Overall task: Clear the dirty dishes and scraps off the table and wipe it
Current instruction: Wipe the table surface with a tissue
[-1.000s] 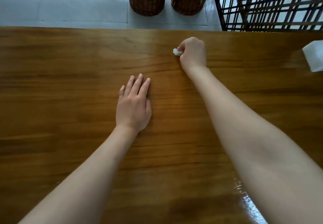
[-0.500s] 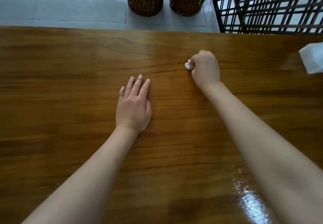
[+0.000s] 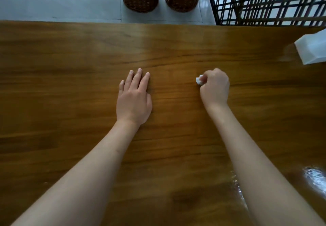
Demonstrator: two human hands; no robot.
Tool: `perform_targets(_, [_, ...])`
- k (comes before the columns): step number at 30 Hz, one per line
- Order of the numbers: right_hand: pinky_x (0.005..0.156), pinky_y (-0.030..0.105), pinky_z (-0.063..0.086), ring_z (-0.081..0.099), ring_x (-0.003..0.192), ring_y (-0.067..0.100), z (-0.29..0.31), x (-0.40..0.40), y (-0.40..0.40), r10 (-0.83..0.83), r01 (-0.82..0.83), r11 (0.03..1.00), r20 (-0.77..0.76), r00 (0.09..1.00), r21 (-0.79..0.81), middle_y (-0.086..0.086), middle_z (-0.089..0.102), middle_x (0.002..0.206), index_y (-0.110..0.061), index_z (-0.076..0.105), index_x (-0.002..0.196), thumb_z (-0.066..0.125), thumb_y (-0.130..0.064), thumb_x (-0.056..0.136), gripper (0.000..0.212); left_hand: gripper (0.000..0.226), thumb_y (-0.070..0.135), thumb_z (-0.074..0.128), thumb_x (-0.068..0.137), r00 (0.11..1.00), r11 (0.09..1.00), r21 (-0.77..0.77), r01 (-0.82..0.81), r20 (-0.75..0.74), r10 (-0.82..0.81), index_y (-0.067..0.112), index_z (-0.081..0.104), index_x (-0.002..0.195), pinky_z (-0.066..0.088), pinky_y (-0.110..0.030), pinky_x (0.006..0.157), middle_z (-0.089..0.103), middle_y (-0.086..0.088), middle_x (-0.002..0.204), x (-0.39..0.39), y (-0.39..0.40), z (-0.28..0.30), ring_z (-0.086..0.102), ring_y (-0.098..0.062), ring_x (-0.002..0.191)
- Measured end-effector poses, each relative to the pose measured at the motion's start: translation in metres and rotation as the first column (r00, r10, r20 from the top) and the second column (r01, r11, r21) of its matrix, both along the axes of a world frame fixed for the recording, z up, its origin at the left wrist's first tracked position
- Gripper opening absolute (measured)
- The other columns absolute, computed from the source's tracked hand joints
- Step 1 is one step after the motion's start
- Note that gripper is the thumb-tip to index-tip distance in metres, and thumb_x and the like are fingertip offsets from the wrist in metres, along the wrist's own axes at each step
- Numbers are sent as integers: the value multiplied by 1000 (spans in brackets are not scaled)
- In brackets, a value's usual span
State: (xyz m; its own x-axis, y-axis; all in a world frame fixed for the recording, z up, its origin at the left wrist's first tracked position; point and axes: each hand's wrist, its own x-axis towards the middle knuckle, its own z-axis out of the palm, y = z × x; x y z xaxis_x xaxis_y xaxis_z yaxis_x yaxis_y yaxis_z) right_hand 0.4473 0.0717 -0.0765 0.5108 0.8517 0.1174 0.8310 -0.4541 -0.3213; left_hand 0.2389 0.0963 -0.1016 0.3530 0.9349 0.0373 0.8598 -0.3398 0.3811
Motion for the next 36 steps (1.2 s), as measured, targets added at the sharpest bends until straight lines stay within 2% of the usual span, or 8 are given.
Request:
perform_targets(7, [67, 23, 35, 55, 90, 24, -2, -22, -59, -44, 43, 998, -23, 999, -41, 10, 64, 91, -5, 72, 94, 52, 4, 86, 23, 52, 22, 38, 93, 1000, 1000, 1, 4, -3, -4, 19, 33, 145, 12, -41, 115, 27, -6, 154, 0, 1, -1, 17, -25, 144])
perform_targets(14, [74, 22, 40, 53, 99, 21, 9, -20, -62, -31, 25, 997, -90, 996, -68, 7, 64, 101, -8, 72, 95, 51, 3, 86, 25, 52, 24, 37, 94, 1000, 1000, 5, 21, -5, -21, 19, 32, 146, 12, -42, 115, 26, -6, 154, 1, 3, -3, 16, -26, 144])
perform_targets(18, [68, 21, 40, 50, 102, 19, 12, -31, -62, -182, 184, 983, -60, 981, 24, 6, 58, 105, -11, 71, 95, 55, -8, 87, 18, 52, 24, 38, 93, 1000, 1000, 3, 22, -9, -22, 18, 32, 145, 13, -43, 115, 27, -7, 154, 0, 3, -4, 17, -26, 143])
perform_targets(21, [69, 28, 50, 55, 96, 20, 12, -40, -53, -296, 292, 955, -96, 951, -45, 6, 58, 103, -12, 64, 100, 58, -24, 89, 17, 52, 25, 37, 94, 1000, 1000, 7, 26, -12, -26, 18, 33, 145, 14, -43, 114, 28, -7, 153, 0, 3, -4, 18, -27, 143])
perform_targets(23, [73, 32, 53, 56, 95, 21, 11, -43, -49, -333, 322, 941, -101, 938, -104, 6, 57, 103, -15, 63, 97, 61, -28, 87, 17, 52, 25, 38, 93, 1000, 1000, 10, 28, -13, -28, 18, 33, 145, 14, -44, 114, 29, -7, 153, -1, 3, -4, 19, -27, 143])
perform_targets(30, [68, 28, 39, 56, 98, 25, 7, -40, -49, -378, 364, 921, -88, 922, -143, 10, 60, 103, -13, 65, 102, 58, -12, 88, 16, 52, 23, 39, 93, 999, 999, 12, 31, 4, -31, 17, 34, 144, 15, -45, 114, 29, -8, 153, -1, 3, -5, 19, -27, 143])
perform_targets(36, [61, 24, 35, 57, 90, 22, 4, -29, -58, -221, 211, 968, -65, 973, -136, 8, 61, 98, -13, 66, 102, 59, -2, 85, 22, 52, 19, 40, 93, 1000, 1000, 12, 15, 20, -15, 17, 35, 144, 14, -44, 114, 30, -8, 153, -2, 2, -3, 19, -27, 143])
